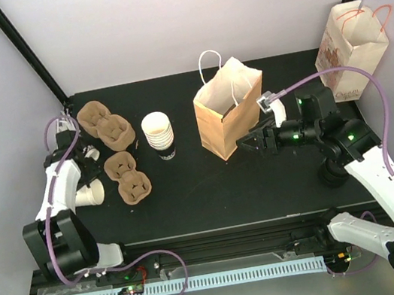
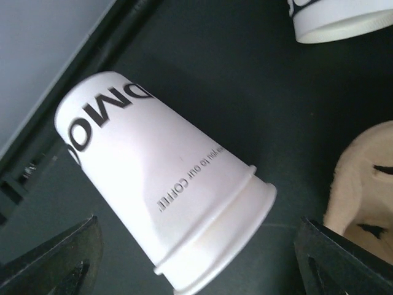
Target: Pack the takeout coffee
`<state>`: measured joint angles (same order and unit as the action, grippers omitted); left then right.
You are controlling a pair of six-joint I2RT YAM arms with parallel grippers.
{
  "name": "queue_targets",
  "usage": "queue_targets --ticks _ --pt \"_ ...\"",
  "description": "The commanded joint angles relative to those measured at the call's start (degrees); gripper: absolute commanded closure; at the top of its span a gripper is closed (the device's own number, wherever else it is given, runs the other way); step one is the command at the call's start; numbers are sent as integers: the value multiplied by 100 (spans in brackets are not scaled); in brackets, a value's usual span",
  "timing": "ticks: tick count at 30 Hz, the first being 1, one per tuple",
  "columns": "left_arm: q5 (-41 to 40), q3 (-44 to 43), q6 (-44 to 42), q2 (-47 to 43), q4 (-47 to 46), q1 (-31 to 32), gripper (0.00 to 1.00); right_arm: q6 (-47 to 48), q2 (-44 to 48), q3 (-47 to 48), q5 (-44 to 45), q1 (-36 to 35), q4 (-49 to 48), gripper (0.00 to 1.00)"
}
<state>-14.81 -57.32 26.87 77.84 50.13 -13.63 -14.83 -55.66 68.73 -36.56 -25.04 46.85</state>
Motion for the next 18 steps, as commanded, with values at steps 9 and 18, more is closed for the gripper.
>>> queue_targets --ticks 9,18 --pt "-1539 -270 -493 592 412 618 15 -319 270 13 -99 -17 -113 21" --pt "-1791 -261 -337 1125 504 633 16 -236 240 164 -140 -19 -18 21"
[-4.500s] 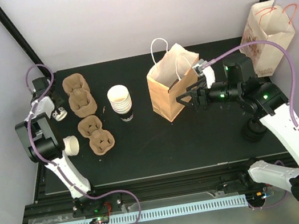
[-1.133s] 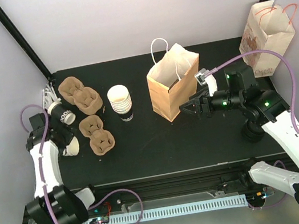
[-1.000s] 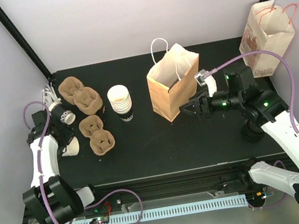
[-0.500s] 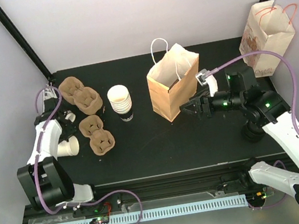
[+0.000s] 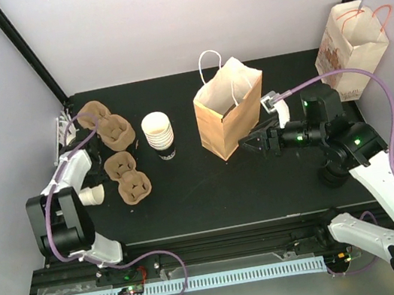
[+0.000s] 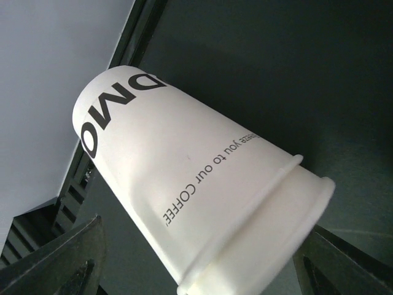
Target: Pack the takeout coffee
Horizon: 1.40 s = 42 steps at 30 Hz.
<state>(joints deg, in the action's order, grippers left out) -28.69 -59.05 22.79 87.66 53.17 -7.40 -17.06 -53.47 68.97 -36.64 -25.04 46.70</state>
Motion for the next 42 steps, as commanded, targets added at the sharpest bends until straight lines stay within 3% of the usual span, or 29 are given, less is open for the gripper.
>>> queue_targets --ticks 1,12,18,25,29,32,36,42 --pt "-452 -94 103 188 217 18 16 -15 21 150 -134 -19 -3 21" --pt "-699 -132 372 622 429 132 26 74 -46 285 -189 -19 78 21" --pt "-799 -195 409 642 477 214 50 30 -54 363 -189 -19 79 21" --pt "-724 -256 516 403 540 385 57 -27 84 318 -152 -19 76 21" --pt "-625 -235 605 123 571 411 71 -39 109 249 -177 -19 94 21" --pt "-568 -204 734 -12 595 410 74 -56 117 270 -190 -19 62 21" --pt "-583 -246 822 -47 686 418 89 -56 92 310 -206 -20 67 21" --pt "-629 -331 988 -166 880 509 95 -43 77 292 -185 -18 54 21"
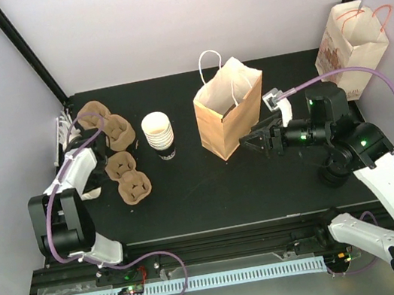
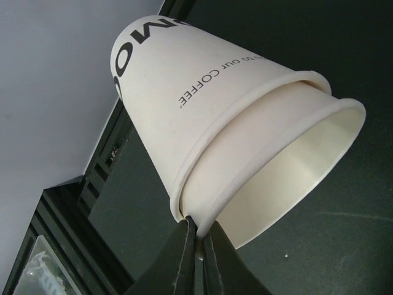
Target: Pack the takeout coffee
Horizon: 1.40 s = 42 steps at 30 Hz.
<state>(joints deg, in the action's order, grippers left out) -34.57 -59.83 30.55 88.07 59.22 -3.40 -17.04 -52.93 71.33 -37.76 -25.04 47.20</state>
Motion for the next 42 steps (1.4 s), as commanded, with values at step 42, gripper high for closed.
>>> queue_targets --ticks 42 --pt "7543 528 1584 -4605 -423 859 99 23 101 -1287 -234 -34 -1026 21"
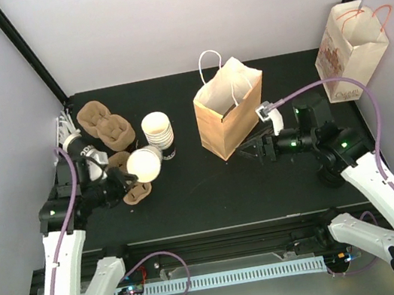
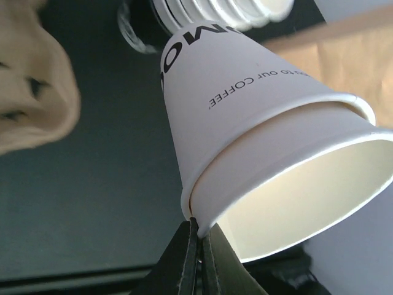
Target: Pack the takeout coffee
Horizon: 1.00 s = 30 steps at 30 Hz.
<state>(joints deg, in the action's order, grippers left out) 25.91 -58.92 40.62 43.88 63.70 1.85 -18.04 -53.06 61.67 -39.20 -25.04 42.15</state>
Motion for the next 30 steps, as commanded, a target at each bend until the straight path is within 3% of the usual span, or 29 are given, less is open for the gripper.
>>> queue_targets --ticks 1,6,12,16,20,25,30 --pt "1551 560 665 -205 -963 497 99 141 138 -431 -91 -54 -648 21" --pt "2104 1204 1119 -238 -1732 1142 99 148 322 -962 42 -380 -1487 21" --pt "3031 1809 1560 -205 -2580 1281 98 649 360 -1341 1403 -1578 -2204 18" --pt "3310 1836 1510 -172 -2592 1291 99 1277 866 -2147 1999 -1931 -3490 1" --pt "3603 1866 1563 -135 -2685 1292 99 2391 1421 -2994 1719 -1951 -4645 0" --pt "3808 1932 1496 -66 -2627 1313 98 4461 1144 -2783 1709 -2154 -4123 0" --pt "3903 1971 1484 59 -2719 1383 98 5519 650 -2471 2119 -2473 -4026 0"
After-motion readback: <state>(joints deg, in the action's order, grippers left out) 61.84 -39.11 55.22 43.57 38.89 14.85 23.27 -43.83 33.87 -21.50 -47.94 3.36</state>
